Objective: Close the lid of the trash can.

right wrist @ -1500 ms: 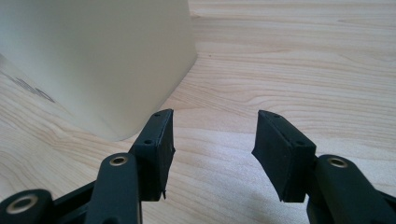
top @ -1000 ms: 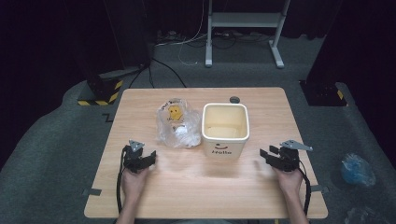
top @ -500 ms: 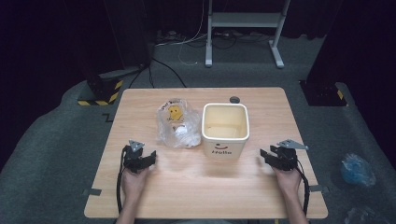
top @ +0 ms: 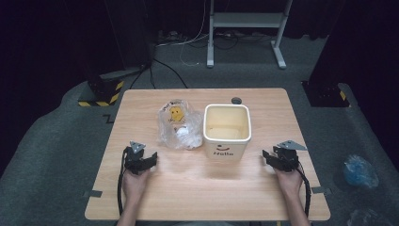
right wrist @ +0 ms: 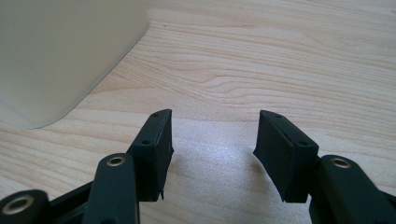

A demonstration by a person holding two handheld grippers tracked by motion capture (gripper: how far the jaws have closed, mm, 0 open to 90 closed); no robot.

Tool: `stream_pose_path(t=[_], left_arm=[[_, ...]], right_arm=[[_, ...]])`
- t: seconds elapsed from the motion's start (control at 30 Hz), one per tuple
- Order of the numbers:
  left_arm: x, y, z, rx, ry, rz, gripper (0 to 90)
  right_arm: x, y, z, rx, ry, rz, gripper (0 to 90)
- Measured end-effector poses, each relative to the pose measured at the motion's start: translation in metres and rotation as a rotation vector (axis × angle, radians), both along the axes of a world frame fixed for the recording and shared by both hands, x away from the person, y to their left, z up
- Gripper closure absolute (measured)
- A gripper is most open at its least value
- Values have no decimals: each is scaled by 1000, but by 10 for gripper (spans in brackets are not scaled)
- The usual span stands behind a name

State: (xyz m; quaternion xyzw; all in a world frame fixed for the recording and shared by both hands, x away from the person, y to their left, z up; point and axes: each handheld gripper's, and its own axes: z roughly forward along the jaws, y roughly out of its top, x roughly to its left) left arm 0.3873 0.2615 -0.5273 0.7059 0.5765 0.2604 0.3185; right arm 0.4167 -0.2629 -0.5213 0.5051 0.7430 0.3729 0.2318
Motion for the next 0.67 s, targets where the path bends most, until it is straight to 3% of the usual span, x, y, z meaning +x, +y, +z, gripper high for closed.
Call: stream_pose_path(t=[0.07,0.17,0.3,0.67], left_arm=[[0,0,0,0,0,0,324],[0,0,0,-1,1,0,323],[0,0,0,0,0,-3,322],[0,0,0,3,0,-4,322]], right_arm=[[1,1,0,-11,4,-2,450],[3,5,-2,-68,30,-6,408],[4,4,-2,-61,39,-15,349],[4,4,-2,-66,41,-13,342]])
